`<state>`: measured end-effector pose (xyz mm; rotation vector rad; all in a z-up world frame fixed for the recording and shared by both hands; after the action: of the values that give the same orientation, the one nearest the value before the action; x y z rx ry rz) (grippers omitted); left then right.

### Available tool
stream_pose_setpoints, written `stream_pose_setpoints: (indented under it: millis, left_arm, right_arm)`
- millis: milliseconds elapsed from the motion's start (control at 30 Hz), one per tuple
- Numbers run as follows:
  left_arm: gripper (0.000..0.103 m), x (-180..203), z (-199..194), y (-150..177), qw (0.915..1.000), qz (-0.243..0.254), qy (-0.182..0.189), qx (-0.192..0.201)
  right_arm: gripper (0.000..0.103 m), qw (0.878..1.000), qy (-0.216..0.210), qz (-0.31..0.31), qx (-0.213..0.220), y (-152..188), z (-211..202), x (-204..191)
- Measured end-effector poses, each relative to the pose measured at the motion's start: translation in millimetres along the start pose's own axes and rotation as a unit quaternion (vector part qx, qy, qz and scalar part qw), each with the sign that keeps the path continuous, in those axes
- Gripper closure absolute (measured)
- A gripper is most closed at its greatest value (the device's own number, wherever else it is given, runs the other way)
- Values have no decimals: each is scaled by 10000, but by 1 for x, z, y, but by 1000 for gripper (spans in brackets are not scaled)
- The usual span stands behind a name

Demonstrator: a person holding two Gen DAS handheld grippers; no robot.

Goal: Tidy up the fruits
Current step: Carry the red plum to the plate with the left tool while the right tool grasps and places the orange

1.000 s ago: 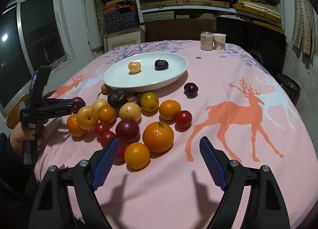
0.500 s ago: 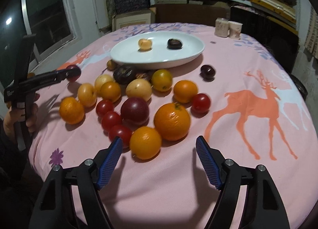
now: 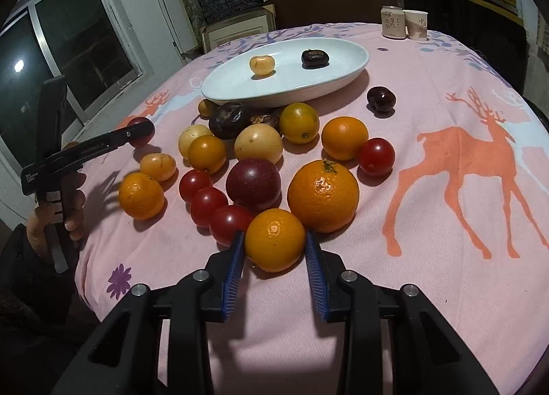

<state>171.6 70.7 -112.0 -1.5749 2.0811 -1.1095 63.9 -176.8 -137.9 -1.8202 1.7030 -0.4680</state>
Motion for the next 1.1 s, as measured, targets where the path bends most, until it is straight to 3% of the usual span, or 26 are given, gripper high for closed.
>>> stream_pose_setpoints:
  millis: [633, 867, 1100]
  left_arm:
    - [62, 4, -3, 0, 9999, 101, 24, 35]
    - [62, 27, -18, -17, 9992, 353, 177, 62]
    - [62, 55, -12, -69, 9978, 594, 300, 13]
  right_arm:
    - [68, 9986, 140, -87, 499, -15, -34, 8]
    - [67, 9955, 312, -75, 896, -60, -63, 30]
    - [67, 9933, 269, -85, 1125, -130, -67, 37]
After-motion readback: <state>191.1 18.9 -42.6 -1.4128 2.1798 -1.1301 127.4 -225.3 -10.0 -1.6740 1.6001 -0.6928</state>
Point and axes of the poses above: each gripper's, at about its wrist camera, not at the fingertips, and z roughly the way its jaws point, x to its right, y to its underside, the point moved 7 cm from there along z, roughly the way its jaws point, and after that the axes turned 9 degrees about y, right-handed, at the moved point
